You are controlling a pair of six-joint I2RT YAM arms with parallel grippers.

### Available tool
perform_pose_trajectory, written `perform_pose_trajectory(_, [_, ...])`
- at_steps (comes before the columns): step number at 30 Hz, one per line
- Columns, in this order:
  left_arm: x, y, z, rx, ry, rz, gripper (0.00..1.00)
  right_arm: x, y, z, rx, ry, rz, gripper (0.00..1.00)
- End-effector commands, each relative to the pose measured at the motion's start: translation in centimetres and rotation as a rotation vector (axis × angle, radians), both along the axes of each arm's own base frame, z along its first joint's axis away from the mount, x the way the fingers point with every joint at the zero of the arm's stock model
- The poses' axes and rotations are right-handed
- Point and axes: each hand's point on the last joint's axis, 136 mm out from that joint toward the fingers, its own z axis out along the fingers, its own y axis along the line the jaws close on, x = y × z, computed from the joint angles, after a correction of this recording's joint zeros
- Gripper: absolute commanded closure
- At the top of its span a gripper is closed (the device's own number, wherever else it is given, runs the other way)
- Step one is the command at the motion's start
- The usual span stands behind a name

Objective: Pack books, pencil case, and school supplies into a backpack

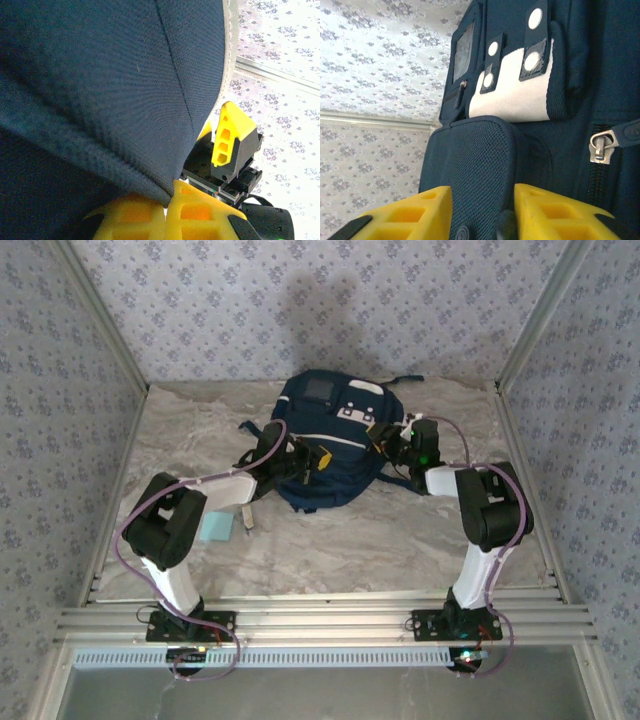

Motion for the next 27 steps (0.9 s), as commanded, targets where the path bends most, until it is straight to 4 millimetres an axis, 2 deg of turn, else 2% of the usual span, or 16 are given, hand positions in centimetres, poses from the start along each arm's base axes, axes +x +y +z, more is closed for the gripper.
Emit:
perform_pose_trajectory(1, [-0.9, -0.6, 3.7, -0.069, -0.085, -0.061, 1.00, 0.8, 0.4, 2.5, 0.042, -0.083, 0.009, 0.68])
perform_pose_trajectory(6, [-0.8, -0.5, 3.4, -0.063, -0.081, -0.054, 1.00, -0.4, 0.7, 1.5, 0.046, -0.055, 0.022, 0.76])
perform_pose_trajectory(13, [-0.6, -0.7, 3.7, -0.073, -0.088, -0.053, 1.00, -1.2, 0.7, -0.8, 0.011, 0.015, 0.030, 0.72])
perform_pose_trajectory(17, [-0.5, -0.6, 3.8, -0.069, -0.091, -0.047, 1.00, -1.3, 0.6, -1.7, 0.001, 0.034, 0.018, 0.90])
perform_pose_trajectory(19, [-0.5, -0.5, 3.7, -0.061, -0.092, -0.043, 1.00, -1.5, 0.2, -1.7, -0.003, 0.033, 0.003, 1.00])
perform_pose_trajectory(23, [-0.1, -0.6, 3.1, -0.046, -0.093, -0.032, 1.00, -2.9, -0.4, -1.0, -0.041, 0.030, -0.004, 1.00])
perform_pose_trajectory(27, [0.4, -1.5, 2.4, -0.031, -0.106, -0.035, 1.00, -6.0, 0.3, -0.2, -0.080, 0.041, 0.015, 1.00])
